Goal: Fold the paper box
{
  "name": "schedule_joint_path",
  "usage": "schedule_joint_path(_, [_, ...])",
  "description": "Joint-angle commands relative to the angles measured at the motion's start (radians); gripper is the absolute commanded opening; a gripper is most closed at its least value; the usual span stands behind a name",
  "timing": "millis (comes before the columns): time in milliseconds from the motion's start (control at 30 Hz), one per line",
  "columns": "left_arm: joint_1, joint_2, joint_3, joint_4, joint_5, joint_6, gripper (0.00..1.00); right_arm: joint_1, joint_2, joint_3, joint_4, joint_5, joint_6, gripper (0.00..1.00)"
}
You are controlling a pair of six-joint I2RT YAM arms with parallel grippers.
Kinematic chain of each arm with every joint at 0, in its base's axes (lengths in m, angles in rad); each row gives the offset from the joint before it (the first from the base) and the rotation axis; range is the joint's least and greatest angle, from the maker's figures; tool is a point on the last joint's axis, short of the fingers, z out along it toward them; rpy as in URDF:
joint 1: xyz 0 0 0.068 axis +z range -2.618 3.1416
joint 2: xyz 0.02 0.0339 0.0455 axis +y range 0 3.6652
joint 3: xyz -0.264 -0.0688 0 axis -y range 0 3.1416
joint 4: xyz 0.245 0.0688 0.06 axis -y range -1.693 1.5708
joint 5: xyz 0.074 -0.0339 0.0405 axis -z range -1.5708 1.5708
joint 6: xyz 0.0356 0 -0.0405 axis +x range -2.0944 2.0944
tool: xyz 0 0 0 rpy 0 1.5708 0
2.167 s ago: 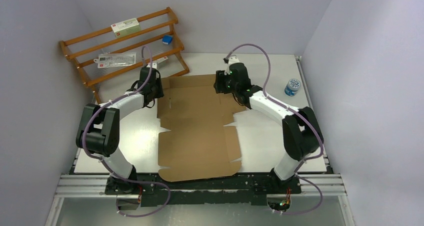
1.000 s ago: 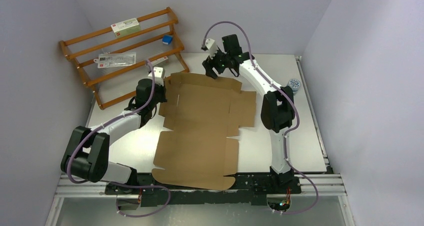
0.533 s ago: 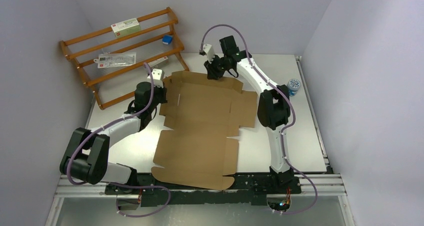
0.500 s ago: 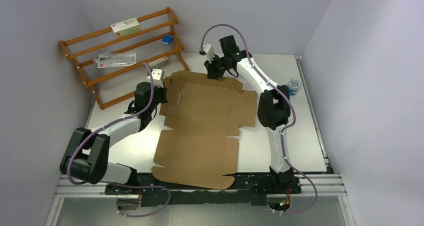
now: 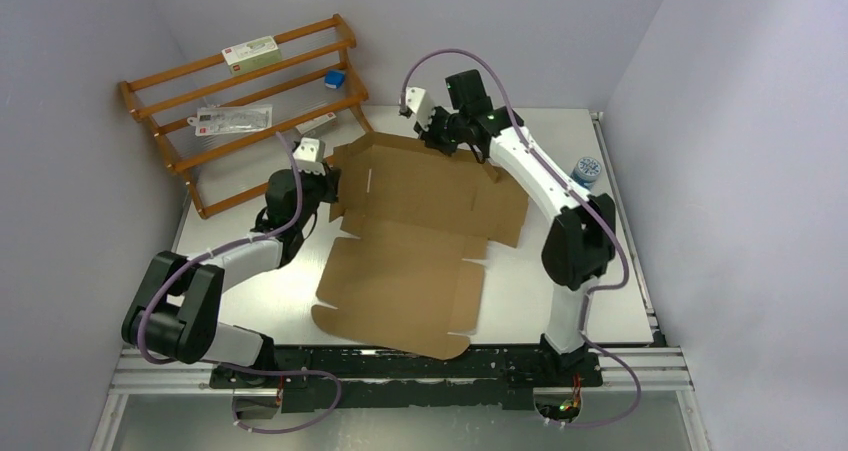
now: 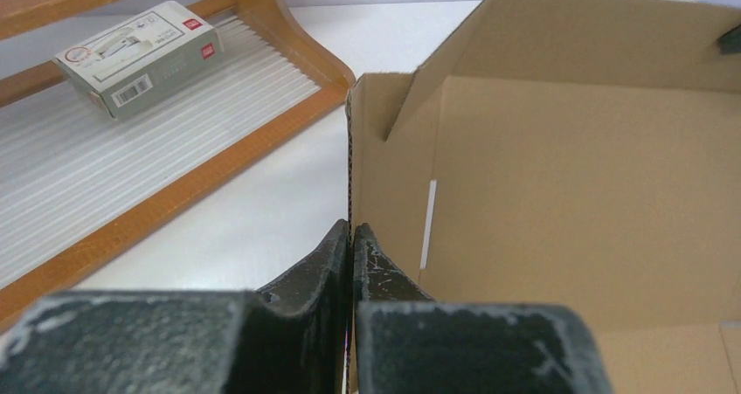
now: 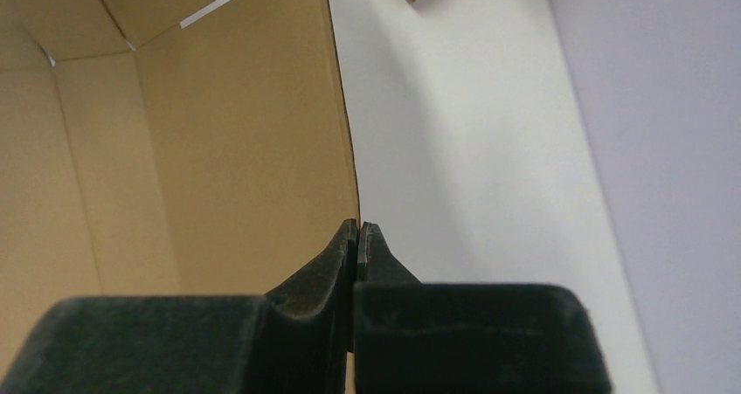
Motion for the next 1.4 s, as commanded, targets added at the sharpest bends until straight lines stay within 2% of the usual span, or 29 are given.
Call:
schedule_joint_path(0, [-0.002,0.014,-0.067,0.16,0.067,-0.033,0.09,0.058,-0.143,-0.132,0.171,0.165,-0.121,0.0])
schedule_joint_path(233, [-0.007,0.035,-0.143,0.284,0.134,-0.083,0.1,0.156,-0.302,-0.348,0.335,0.348,-0.204,0.0])
schedule_joint_path(467, [-0.062,-0.014,-0.198,0.255,0.12,-0.1,0.11,0.245,-0.429,-0.562,0.439,0.435,-0.163,0.0])
schedule_joint_path(733, [-0.153,-0.1,-0.247,0.201,0.049,-0.126,0.13,0.349,-0.551,-0.768,0.537,0.545,-0.15,0.0])
schedule_joint_path(933, [-0.231,-0.121,-0.27,0.176,-0.01,-0.131,0.13,0.399,-0.611,-0.862,0.575,0.545,-0.178,0.0])
schedule_joint_path(1133, [-0.316,-0.124,-0.315,0.213,-0.098,-0.153,0.14,0.481,-0.635,-0.936,0.634,0.63,-0.224,0.0])
schedule_joint_path(1367, [-0.396,-0.099,-0.382,0.287,-0.191,-0.202,0.22,0.589,-0.645,-1.018,0.708,0.777,-0.283,0.0])
